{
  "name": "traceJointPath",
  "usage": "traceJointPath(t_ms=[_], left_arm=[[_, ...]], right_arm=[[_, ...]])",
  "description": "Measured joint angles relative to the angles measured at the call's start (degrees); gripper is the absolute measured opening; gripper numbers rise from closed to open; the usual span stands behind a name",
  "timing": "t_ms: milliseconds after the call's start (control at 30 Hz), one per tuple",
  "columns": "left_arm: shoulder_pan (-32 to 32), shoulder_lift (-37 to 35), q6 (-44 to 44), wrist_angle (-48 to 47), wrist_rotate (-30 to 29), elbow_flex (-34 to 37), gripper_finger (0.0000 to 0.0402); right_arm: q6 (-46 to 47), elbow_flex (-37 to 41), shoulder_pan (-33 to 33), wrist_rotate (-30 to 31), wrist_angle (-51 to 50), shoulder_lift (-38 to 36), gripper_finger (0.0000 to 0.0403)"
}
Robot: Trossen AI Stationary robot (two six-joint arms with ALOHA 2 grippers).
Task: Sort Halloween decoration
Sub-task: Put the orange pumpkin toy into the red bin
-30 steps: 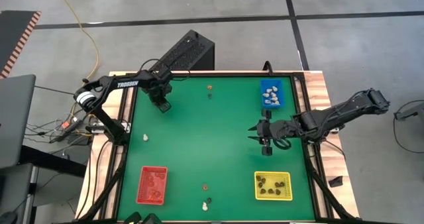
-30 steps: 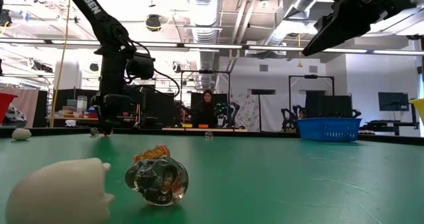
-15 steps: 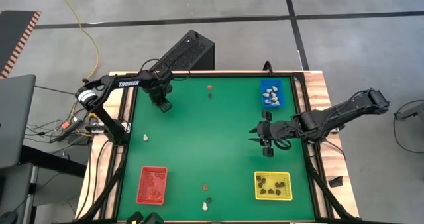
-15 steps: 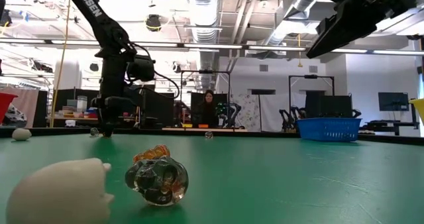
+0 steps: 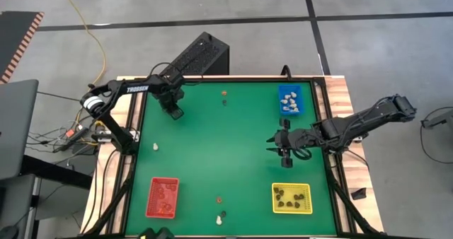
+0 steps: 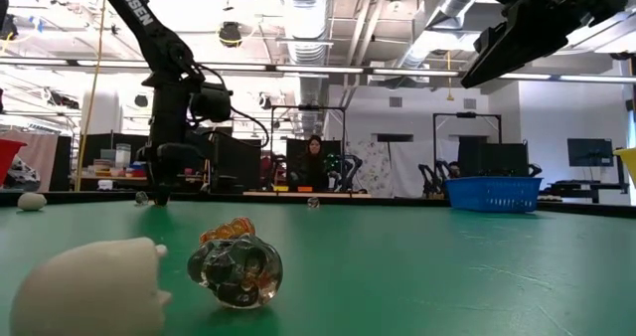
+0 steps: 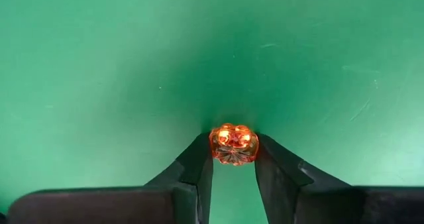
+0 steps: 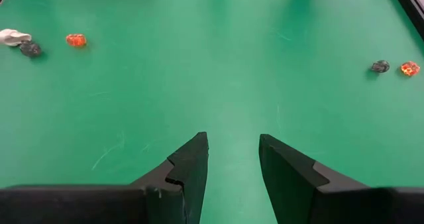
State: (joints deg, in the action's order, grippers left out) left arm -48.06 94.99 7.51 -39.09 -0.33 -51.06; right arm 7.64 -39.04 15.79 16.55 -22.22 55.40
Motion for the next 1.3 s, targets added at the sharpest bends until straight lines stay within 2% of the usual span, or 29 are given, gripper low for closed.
traceJointPath(t_ms=[100, 267, 367, 433, 567, 667, 800, 933, 1100, 1300], left_arm=[[0.5, -2.3, 0.0, 0.4, 5.2, 0.0, 0.0088], [3.7, -10.3, -2.0, -3.0, 21.9, -0.1, 0.0086], [9.4, -15.9, -6.8, -8.4, 31.6, -0.2, 0.0080], [15.1, -19.4, -10.8, -13.5, 34.5, -0.2, 0.0080], [30.9, -26.1, -22.4, -17.8, 31.4, -0.2, 0.0085], [44.3, -28.9, -35.3, -15.7, 26.8, -0.2, 0.0085], [61.1, -29.1, -51.1, -8.6, 19.7, -0.2, 0.0086], [73.4, -26.3, -63.2, -3.2, 15.5, -0.2, 0.0086], [81.4, -21.2, -73.6, -1.1, 13.0, -0.2, 0.0087], [82.9, -16.0, -76.0, -1.3, 15.2, -0.2, 0.0125]], right_arm=[[0.0, 0.0, 0.0, -0.1, 0.0, 0.0, 0.0166], [0.0, 0.0, 0.0, -0.1, 0.0, 0.0, 0.0166], [-0.2, 0.0, 0.0, -0.1, 0.1, 0.0, 0.0166], [-0.4, 0.0, 0.0, -0.1, 0.2, 0.0, 0.0166], [-0.8, 0.0, 0.0, -0.1, 0.5, 0.0, 0.0166], [-0.8, 0.0, -0.2, -0.1, 0.5, 0.0, 0.0166], [-0.8, 0.0, -0.2, -0.1, 0.5, 0.0, 0.0166], [-0.6, 0.0, -0.2, -0.1, 0.4, 0.0, 0.0166], [-0.6, 0.0, -0.2, -0.1, 0.5, 0.0, 0.0166], [-0.1, 0.0, -0.1, -0.1, 1.8, 0.0, 0.0166]])
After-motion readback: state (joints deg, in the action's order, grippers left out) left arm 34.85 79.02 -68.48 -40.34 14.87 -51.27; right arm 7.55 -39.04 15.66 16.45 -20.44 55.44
